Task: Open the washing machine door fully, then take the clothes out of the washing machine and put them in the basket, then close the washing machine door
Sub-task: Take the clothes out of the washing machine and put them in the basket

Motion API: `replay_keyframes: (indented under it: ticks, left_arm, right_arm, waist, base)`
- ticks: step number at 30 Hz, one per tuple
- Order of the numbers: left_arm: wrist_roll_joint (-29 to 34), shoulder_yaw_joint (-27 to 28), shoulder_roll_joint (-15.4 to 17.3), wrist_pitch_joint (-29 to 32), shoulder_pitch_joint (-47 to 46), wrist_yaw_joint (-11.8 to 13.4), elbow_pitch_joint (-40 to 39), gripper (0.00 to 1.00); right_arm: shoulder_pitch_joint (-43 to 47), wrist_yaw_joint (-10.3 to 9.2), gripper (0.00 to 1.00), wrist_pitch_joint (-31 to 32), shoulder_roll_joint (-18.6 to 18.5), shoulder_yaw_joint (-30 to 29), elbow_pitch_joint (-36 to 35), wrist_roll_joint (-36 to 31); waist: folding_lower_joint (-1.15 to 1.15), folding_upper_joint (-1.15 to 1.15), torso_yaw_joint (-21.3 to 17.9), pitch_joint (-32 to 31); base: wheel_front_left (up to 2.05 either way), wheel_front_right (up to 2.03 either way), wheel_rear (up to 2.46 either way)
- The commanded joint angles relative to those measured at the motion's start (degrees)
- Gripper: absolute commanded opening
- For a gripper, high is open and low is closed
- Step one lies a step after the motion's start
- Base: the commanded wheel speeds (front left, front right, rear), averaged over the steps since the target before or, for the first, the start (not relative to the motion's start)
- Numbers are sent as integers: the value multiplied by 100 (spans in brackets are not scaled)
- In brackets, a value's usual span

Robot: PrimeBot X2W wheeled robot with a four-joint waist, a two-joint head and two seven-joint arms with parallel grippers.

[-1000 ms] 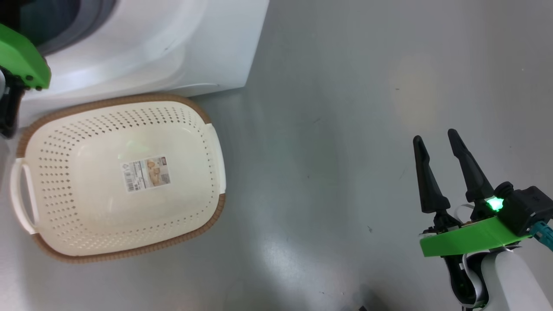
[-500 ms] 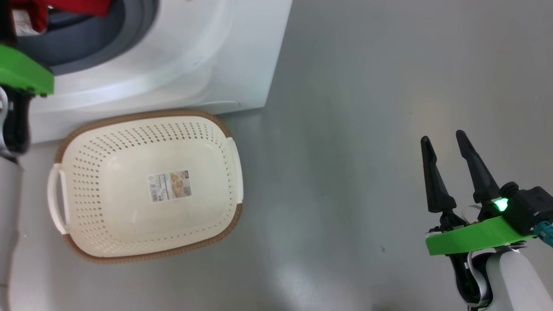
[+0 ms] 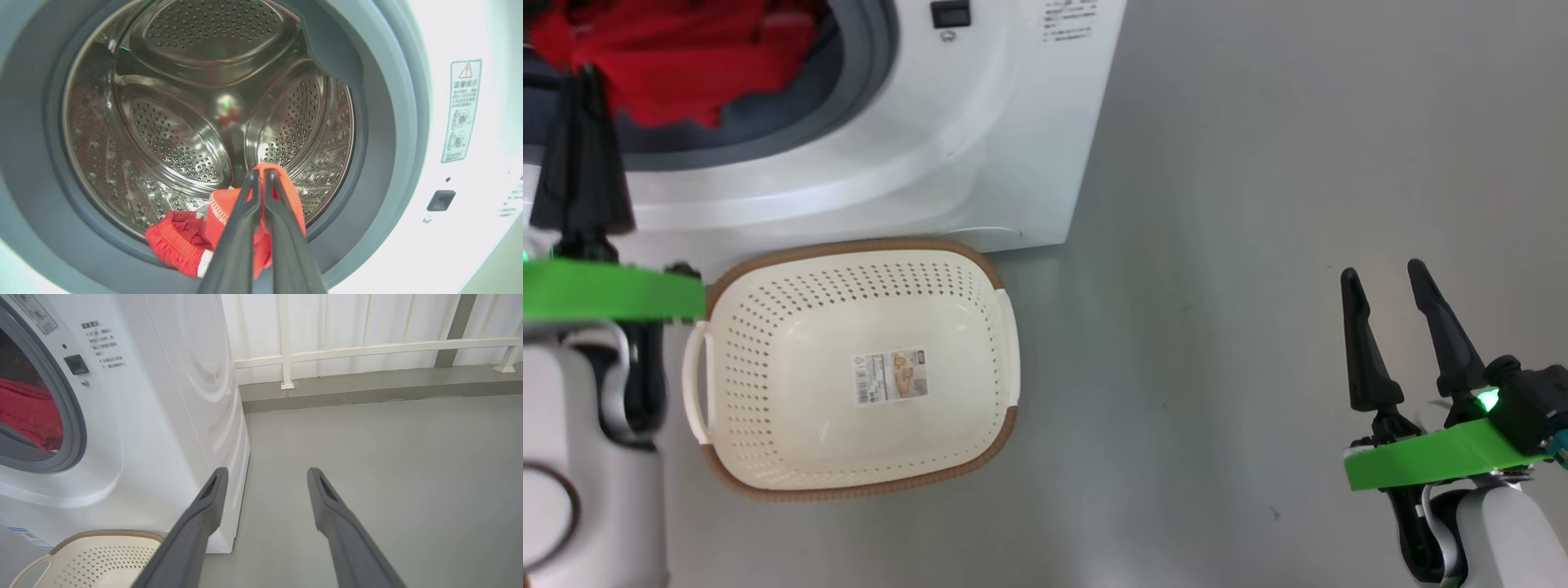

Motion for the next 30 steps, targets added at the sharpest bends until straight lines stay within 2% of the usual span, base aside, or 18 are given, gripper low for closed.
replay_keyframes:
  ticks: [1,4,13,25,30]
  left_arm:
    - [130,234,165,-68,165,-29,-337,0]
    - [217,319,-46,-68,553,-37,-851,0]
    - [232,377,-357,-69,1390,-39,-2317,0]
    - [223,703,-615,-69,1494,-40,-3892,0]
    - [240,666,-638,-69,1610,-40,-4015,0]
  right_arm:
    - [66,35,100,-36,-18,95,-131,-46]
    - [102,35,100,-36,-18,60,-157,-71]
    - [123,35,100,-36,-18,-77,-197,-149]
    - [65,35,100,-36,-18,-93,-227,-194]
    - [45,35,100,-36,-18,-93,-239,-182]
  waist:
    - [0,0,69,-54]
    - [0,0,128,-85]
    - [0,0,245,-74]
    - [0,0,305,64]
    - [0,0,286,140]
  base:
    - [0,0,0]
    - [0,0,0]
    - [0,0,0]
    - [0,0,0]
    - [0,0,0]
